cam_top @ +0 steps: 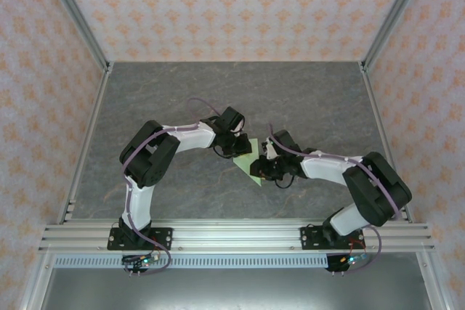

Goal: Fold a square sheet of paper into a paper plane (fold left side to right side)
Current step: Fourth fold the wing at the center of the table.

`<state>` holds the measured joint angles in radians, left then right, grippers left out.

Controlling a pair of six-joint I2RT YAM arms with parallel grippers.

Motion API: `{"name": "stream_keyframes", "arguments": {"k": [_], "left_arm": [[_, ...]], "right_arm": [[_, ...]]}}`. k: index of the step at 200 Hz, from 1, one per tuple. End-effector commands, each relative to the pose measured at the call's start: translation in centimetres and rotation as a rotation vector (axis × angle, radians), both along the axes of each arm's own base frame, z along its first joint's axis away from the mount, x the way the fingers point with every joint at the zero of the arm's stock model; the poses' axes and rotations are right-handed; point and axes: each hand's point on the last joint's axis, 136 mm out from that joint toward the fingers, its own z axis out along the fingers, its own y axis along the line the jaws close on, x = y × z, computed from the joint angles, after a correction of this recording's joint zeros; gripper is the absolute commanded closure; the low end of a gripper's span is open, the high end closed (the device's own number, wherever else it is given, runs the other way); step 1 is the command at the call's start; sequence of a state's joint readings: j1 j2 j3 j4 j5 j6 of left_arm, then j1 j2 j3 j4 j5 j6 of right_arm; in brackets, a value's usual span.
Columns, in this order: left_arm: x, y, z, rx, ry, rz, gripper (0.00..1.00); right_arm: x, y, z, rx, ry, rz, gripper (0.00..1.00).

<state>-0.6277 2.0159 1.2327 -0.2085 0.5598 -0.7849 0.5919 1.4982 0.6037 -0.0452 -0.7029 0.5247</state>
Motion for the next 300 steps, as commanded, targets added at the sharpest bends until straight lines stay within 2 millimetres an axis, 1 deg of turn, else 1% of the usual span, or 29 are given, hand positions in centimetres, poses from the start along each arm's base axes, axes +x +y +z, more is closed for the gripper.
{"name": "stream_keyframes", "arguments": {"k": [1, 75, 107, 134, 177, 209, 226, 238, 282, 300], "left_arm": [[-1.5, 1.8, -2.7, 0.095, 0.051, 0.015, 0.85], [-1.5, 1.7, -2.6, 0.095, 0.051, 0.014, 0.85], [-1.4, 1.7, -2.5, 0.096, 0.049, 0.013, 0.85], [-1.4, 1.7, -2.5, 0.096, 0.049, 0.013, 0.85], [-1.3, 1.7, -2.5, 0.103, 0.049, 0.011, 0.85], [-1.2, 1.7, -2.7, 0.106, 0.05, 0.011, 0.86], [-1.2, 1.7, -2.7, 0.105, 0.051, 0.011, 0.86], [-1.2, 1.6, -2.7, 0.103, 0.051, 0.011, 0.86], [-1.1, 1.6, -2.4, 0.097, 0.047, 0.013, 0.86], [-1.2, 1.6, -2.4, 0.098, 0.048, 0.014, 0.86]], "right_arm": [[-0.7, -1.1, -1.3, -0.077, 0.014, 0.005, 0.76], [-1.2, -1.3, -1.9, -0.113, 0.028, 0.023, 0.76], [-2.0, -1.8, -2.4, -0.13, 0.053, 0.028, 0.77], [-2.8, -2.7, -3.1, -0.171, 0.08, 0.026, 0.78], [-4.3, -3.7, -3.7, -0.223, 0.126, 0.042, 0.79], [-5.3, -4.8, -4.0, -0.259, 0.151, 0.023, 0.8], [-5.5, -4.7, -3.4, -0.235, 0.141, 0.014, 0.8], [-5.3, -4.4, -2.5, -0.203, 0.121, 0.011, 0.8], [-3.0, -2.5, 2.9, -0.072, -0.019, -0.019, 0.81], [-1.8, -1.7, 3.9, -0.036, -0.049, -0.042, 0.83]]}}
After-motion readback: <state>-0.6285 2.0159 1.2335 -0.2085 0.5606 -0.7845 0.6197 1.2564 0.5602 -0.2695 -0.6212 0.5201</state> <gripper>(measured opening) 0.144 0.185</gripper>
